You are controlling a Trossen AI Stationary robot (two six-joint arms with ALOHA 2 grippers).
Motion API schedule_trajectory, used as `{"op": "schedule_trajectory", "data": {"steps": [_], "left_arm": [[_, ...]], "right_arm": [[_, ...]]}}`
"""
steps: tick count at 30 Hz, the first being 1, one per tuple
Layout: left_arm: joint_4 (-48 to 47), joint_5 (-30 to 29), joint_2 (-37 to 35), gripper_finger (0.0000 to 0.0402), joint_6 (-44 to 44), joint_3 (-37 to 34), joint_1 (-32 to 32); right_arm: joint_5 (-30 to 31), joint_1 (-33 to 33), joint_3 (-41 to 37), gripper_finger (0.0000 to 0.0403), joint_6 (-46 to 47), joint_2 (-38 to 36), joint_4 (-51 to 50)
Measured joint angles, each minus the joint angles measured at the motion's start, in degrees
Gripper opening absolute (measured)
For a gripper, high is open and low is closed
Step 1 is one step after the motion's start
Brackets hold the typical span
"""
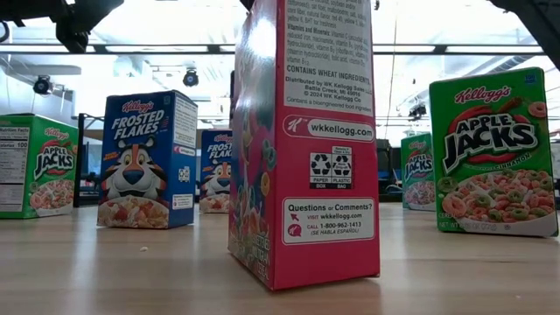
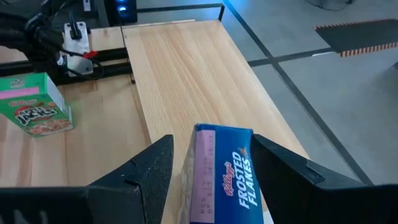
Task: Stack cereal on shelf
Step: Put the top right blue cereal box on the shelf
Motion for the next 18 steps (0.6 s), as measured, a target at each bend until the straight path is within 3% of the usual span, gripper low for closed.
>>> {"op": "schedule_trajectory", "data": {"steps": [8, 14, 18], "left_arm": [[-0.38, 0.01, 0.0, 0.0215, 0.0, 0.0, 0.0], [-0.74, 0.02, 0.0, 0.0215, 0.0, 0.0, 0.01], [-0.73, 0.02, 0.0, 0.0215, 0.0, 0.0, 0.0]], "right_arm": [[-0.87, 2.12, 4.25, 0.0182, -0.31, -0.14, -9.86], [-2.99, 4.01, 3.63, 0.0083, 1.35, -0.25, -19.88], [-2.88, 4.34, -0.84, 0.0018, 2.32, -0.25, -19.49]]}}
